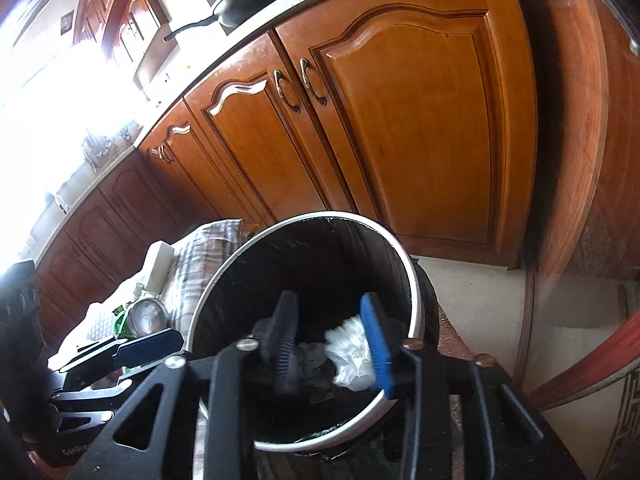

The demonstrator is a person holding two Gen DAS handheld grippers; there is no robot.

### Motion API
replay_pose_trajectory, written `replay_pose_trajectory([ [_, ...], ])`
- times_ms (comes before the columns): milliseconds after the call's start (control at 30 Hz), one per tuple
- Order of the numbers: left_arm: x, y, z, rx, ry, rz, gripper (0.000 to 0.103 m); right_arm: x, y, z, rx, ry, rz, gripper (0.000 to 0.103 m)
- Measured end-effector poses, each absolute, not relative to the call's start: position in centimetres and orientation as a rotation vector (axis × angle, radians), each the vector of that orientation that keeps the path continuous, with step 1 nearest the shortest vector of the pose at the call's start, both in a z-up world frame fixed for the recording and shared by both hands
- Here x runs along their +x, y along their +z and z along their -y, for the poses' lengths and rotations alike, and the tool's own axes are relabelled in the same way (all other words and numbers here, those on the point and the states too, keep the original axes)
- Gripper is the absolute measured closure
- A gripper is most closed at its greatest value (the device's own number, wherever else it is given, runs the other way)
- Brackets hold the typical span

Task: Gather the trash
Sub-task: 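Move both held items over the bin and open both tools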

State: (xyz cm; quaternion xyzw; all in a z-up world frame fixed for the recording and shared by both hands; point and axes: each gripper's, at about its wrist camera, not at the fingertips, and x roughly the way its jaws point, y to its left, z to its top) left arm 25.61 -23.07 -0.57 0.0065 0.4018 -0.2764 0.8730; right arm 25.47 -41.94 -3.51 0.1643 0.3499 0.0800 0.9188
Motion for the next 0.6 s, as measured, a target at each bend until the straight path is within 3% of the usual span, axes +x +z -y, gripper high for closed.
replay_pose_trajectory([
  [133, 23.7, -0.4, 21.2, -0.015, -0.564, -0.818, 0.052, 24.4, -3.0, 41.7, 0.346, 0.175, -0.694, 0.046],
  [200, 22.2, -0.4, 19.9, -0.045, -0.558, -0.802, 0.048, 23.6, -2.7, 41.4, 0.353, 0.184, -0.675, 0.028],
  [267, 21.3, -0.4, 19.0, -0.069, -0.550, -0.794, 0.048, 22.9, -2.5, 40.9, 0.356, 0.197, -0.657, 0.023],
  [600, 16.7, -1.7, 13.4, -0.154, -0.466, -0.807, 0.048, 18.8, -2.6, 36.9, 0.340, 0.270, -0.654, 0.022],
])
